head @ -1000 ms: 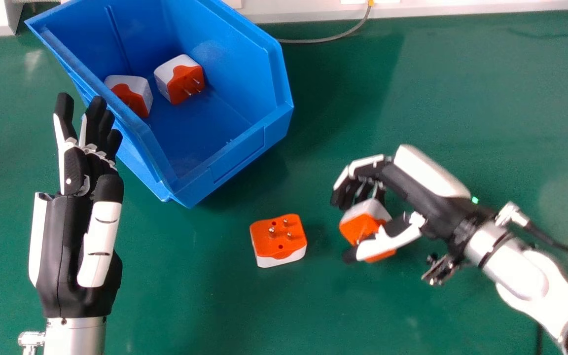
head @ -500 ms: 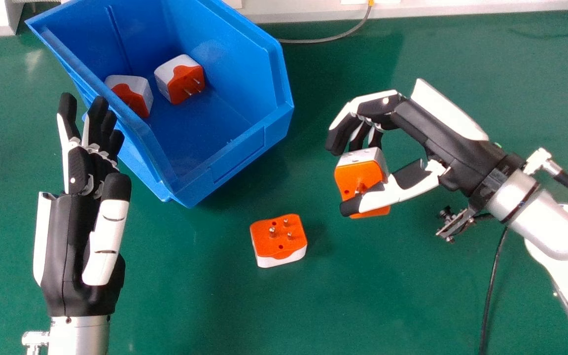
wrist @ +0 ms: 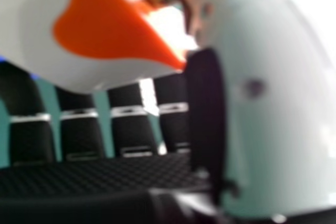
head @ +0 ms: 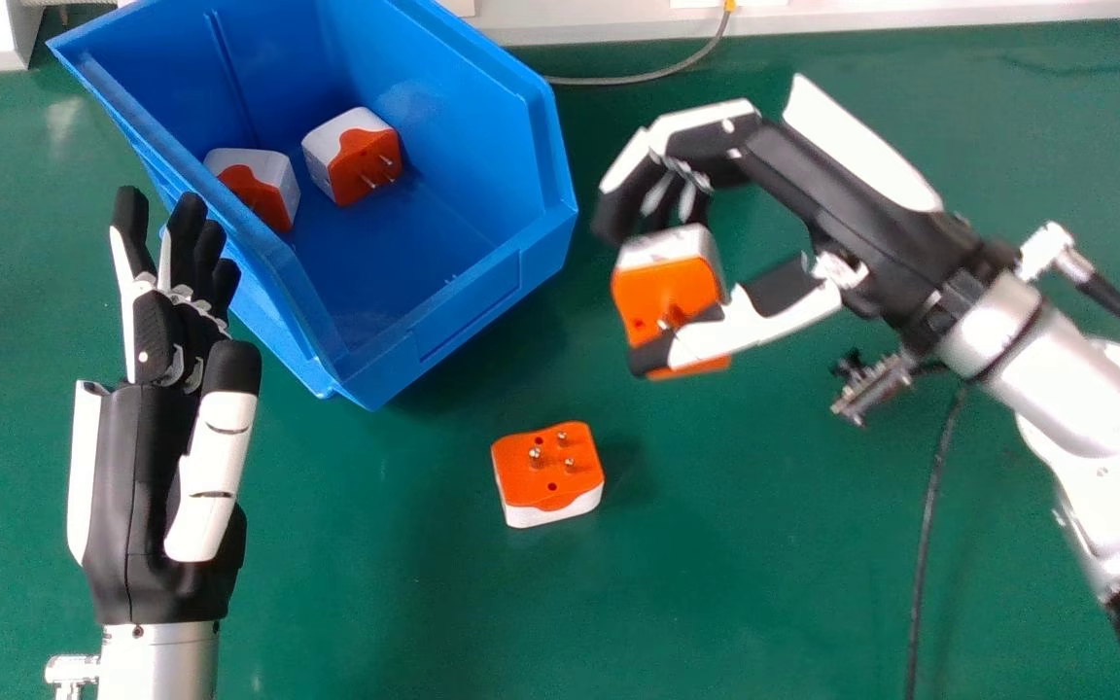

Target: Pick all objects and put in blue box

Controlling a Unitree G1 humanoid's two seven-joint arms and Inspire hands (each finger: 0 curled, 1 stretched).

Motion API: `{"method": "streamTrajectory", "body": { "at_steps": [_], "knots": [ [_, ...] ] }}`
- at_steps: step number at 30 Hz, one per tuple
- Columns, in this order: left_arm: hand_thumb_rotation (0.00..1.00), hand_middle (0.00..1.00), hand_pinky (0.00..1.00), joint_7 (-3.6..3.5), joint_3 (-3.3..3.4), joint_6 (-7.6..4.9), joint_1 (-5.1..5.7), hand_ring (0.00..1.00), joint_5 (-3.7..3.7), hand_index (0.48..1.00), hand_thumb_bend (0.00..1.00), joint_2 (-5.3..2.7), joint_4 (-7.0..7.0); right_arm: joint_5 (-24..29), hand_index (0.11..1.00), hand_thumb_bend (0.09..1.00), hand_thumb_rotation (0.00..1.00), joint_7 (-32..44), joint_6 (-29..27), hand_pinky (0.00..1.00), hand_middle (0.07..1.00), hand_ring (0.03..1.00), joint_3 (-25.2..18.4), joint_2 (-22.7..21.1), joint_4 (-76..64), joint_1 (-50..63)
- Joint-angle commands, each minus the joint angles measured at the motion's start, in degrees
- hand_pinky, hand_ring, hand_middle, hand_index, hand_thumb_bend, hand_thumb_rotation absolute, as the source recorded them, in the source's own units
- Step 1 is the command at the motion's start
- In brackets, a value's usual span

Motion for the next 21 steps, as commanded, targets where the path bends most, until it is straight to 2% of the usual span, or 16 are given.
{"method": "streamTrajectory", "body": {
  "at_steps": [1,6,8,11,15,19,21],
  "knots": [
    [0.73,1.00,1.00,-0.23,-0.40,-1.11,-0.48,1.00,-0.02,0.974,0.57,-0.02,-0.33,2.1,0.524,0.493,0.00,-0.1,0.0,0.29,0.528,0.430,-0.8,2.1,-1.7,-5.6],
    [0.72,1.00,1.00,-0.62,-0.54,-0.89,-0.61,1.00,-0.44,0.973,0.57,0.07,-0.19,0.7,0.522,0.494,0.00,-1.9,-0.8,0.29,0.524,0.432,-0.8,7.3,3.4,-13.9],
    [0.72,1.00,1.00,-0.61,-0.52,-0.86,-0.76,1.00,-0.36,0.973,0.57,0.07,-0.13,-0.7,0.520,0.494,0.00,-4.0,-1.6,0.30,0.522,0.432,-0.6,9.9,7.1,-18.3],
    [0.72,1.00,1.00,-0.59,-0.49,-0.88,-0.97,1.00,-0.26,0.973,0.57,0.05,0.02,-2.3,0.520,0.495,0.00,-5.8,-3.0,0.30,0.520,0.434,-0.7,11.4,11.0,-21.6],
    [0.72,1.00,1.00,-0.21,-0.27,-0.76,-1.53,1.00,0.17,0.972,0.57,0.11,0.68,-6.8,0.519,0.495,0.00,-10.2,-3.7,0.30,0.517,0.435,0.2,13.7,17.2,-28.8],
    [0.71,1.00,1.00,0.18,-0.23,-0.83,-1.89,1.00,0.53,0.971,0.57,0.10,0.90,-7.6,0.518,0.496,0.00,-10.3,-3.8,0.30,0.514,0.440,0.4,14.9,21.1,-32.4],
    [0.71,1.00,1.00,0.65,-0.08,-1.21,-2.25,1.00,1.08,0.970,0.57,0.13,1.25,-8.8,0.516,0.496,0.00,-11.3,-3.9,0.30,0.513,0.443,1.0,16.3,24.4,-35.3]
  ]
}}
